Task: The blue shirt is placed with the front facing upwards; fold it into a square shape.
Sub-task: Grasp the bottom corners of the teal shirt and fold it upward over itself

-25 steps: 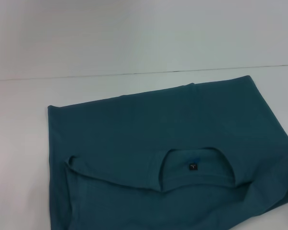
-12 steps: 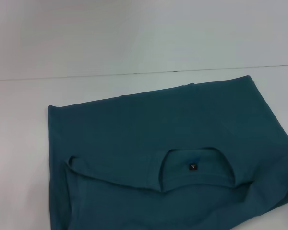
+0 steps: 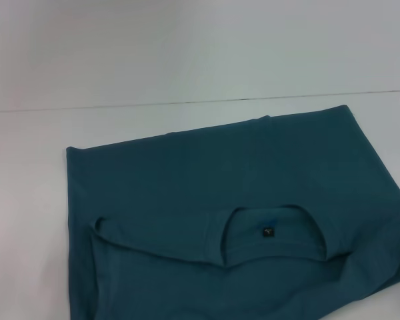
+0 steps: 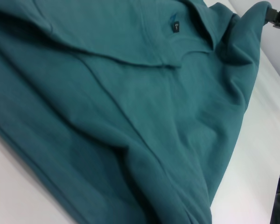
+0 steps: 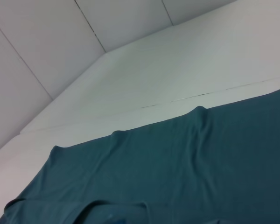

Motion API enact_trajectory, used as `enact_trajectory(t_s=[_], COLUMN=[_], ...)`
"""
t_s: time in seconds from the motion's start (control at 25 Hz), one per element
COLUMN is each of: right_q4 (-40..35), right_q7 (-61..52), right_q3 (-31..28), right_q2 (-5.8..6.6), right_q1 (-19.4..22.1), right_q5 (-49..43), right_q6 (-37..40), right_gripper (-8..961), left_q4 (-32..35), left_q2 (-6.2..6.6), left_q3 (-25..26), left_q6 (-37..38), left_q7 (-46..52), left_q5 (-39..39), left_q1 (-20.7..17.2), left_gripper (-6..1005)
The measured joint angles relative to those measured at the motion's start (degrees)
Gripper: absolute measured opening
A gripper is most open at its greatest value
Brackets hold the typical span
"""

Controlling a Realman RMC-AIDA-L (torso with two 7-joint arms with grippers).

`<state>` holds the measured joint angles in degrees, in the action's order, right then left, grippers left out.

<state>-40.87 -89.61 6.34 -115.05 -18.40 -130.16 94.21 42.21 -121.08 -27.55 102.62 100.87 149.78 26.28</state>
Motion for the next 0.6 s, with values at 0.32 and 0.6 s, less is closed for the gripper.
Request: enact_trajectory(t_s=[0.32, 0.6], right_q4=[-0.8, -2.3], right_q7=[2.6, 4.5], right_q3=[0.3, 0.1], right_q2=[-0.15, -0.74], right_q1=[1.8, 3.2], right_q5=[0.0, 0.1], right_q6=[2.3, 5.1], right_gripper=[144, 146], left_q4=[-0.1, -0.1], left_q2=[0.43, 0.74], left_q3=[2.9, 4.7], left_q6=[-0.1, 0.5], left_q7=[-6.0, -10.2], left_q5=[-0.3, 0.3], left_q1=[-0.4, -0.9], left_gripper=[2, 2])
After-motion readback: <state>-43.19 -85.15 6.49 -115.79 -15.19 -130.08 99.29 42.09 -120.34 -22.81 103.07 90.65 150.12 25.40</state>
